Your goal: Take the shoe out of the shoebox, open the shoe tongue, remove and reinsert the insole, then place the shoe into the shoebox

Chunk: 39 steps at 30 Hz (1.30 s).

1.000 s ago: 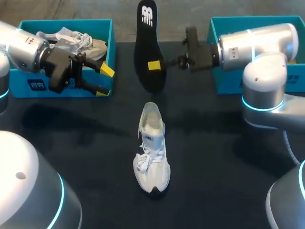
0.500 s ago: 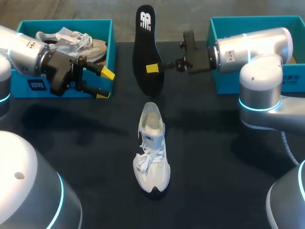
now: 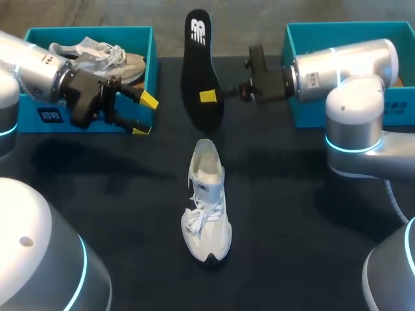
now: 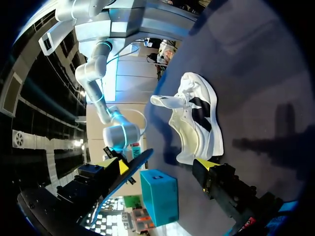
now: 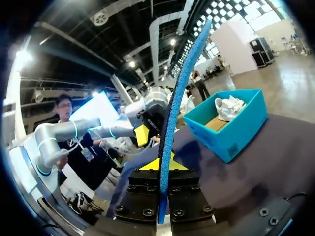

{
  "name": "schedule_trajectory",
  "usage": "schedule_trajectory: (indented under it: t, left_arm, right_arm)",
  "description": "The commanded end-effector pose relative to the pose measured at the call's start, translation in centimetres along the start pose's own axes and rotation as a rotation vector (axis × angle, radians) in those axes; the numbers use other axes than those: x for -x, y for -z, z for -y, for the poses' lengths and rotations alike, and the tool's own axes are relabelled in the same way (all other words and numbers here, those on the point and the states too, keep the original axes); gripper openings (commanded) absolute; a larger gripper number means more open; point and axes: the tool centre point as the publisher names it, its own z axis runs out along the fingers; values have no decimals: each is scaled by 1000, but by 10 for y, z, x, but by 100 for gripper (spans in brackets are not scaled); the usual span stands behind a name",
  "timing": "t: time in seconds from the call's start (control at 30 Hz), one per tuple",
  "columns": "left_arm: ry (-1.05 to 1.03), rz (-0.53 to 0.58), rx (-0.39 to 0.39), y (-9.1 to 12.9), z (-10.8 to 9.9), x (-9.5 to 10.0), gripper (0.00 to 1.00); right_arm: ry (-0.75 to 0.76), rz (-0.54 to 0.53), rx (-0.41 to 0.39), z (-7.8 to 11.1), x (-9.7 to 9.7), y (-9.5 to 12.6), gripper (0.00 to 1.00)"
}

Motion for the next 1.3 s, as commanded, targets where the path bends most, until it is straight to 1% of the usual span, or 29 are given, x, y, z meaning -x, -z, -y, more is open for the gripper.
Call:
schedule_trajectory:
  t: [0.03, 0.1, 0.13, 0.2, 0.4, 0.53, 0.7, 0.87, 1.03, 1.3]
  left_arm:
    - [0, 4, -11, -5, -9, -5, 100]
    - [7, 9, -13, -9, -10, -7, 100]
    - [20, 7, -23, -11, -11, -10, 100]
    - [31, 10, -43, -16, -11, -12, 100]
    - [55, 18, -45, -21, -13, -16, 100]
    - [59, 21, -48, -23, -12, -16, 100]
    - [60, 28, -24, -22, -10, -15, 100]
    - [64, 25, -21, -22, -10, -15, 100]
    - [64, 25, -21, -22, -10, -15, 100]
    - [64, 25, -21, -22, -10, -15, 100]
  right_arm:
    - [38, -12, 26, 9, 6, -2, 0]
    - [79, -21, 19, 12, 8, -2, 0]
    - [70, -8, 18, 15, 10, -2, 0]
    - [74, -20, 30, 18, 12, -3, 0]
    - [65, -38, 36, 30, 15, -7, 0]
    - [67, -49, 40, 32, 13, -11, 0]
    - [60, -62, 48, 36, 9, -16, 0]
    - [63, -68, 48, 38, 7, -19, 0]
    - [71, -68, 37, 41, 8, -18, 0]
    - [91, -71, 25, 40, 9, -14, 0]
